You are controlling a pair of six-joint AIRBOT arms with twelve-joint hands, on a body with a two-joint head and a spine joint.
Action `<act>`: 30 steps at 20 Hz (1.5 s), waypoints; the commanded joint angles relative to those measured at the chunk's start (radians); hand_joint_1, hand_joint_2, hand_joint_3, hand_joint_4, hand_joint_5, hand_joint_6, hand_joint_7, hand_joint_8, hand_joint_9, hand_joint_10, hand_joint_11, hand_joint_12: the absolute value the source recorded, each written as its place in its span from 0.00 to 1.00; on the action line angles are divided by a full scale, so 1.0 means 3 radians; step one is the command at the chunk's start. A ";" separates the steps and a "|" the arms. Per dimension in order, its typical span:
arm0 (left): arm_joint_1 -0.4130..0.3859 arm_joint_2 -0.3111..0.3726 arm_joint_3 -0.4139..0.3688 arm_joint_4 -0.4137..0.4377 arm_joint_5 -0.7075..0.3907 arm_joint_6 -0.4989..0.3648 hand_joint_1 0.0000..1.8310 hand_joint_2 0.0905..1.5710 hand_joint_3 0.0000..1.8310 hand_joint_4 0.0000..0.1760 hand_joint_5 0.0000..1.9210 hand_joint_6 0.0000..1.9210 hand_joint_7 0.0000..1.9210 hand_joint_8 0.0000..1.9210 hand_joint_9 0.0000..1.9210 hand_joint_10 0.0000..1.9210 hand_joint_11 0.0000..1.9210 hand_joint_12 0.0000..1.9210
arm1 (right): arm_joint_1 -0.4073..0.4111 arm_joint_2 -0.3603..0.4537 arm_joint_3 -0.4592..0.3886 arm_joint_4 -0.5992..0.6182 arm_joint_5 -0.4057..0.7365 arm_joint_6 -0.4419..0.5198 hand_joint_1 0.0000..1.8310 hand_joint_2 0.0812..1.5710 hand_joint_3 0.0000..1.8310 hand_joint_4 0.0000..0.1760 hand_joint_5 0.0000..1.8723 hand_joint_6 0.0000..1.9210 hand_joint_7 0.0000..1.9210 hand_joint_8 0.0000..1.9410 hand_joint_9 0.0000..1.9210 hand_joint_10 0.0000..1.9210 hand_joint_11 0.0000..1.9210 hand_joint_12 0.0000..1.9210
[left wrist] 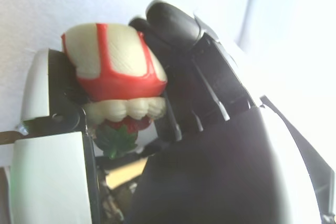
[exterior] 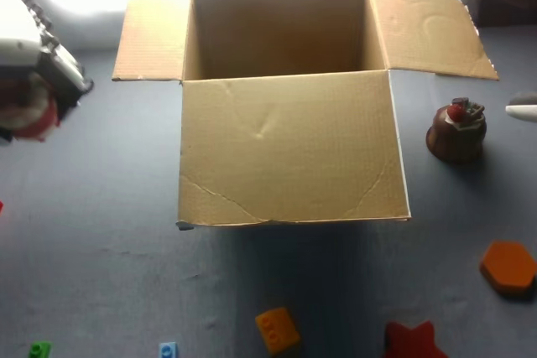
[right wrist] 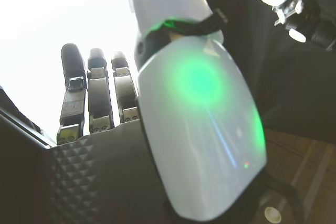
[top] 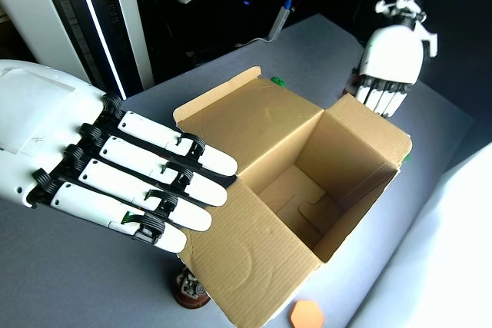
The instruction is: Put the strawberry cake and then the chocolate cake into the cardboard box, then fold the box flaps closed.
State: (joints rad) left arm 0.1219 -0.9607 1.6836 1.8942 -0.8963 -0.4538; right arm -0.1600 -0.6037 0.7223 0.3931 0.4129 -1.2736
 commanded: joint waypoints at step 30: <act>-0.1245 -0.0981 0.0197 0.0993 -0.0454 -0.0396 0.66 0.75 0.00 0.00 0.41 0.60 0.44 0.69 0.44 0.71 0.42 0.82 | -0.0075 -0.0154 0.0423 0.1635 -0.0067 -0.1038 0.63 0.67 0.00 0.11 0.02 0.01 0.05 0.01 0.06 0.01 0.00 0.32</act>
State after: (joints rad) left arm -0.2424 -1.2633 1.7405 2.2597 -1.0756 -0.5789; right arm -0.1909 -0.6598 0.8452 0.8993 0.3096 -1.5814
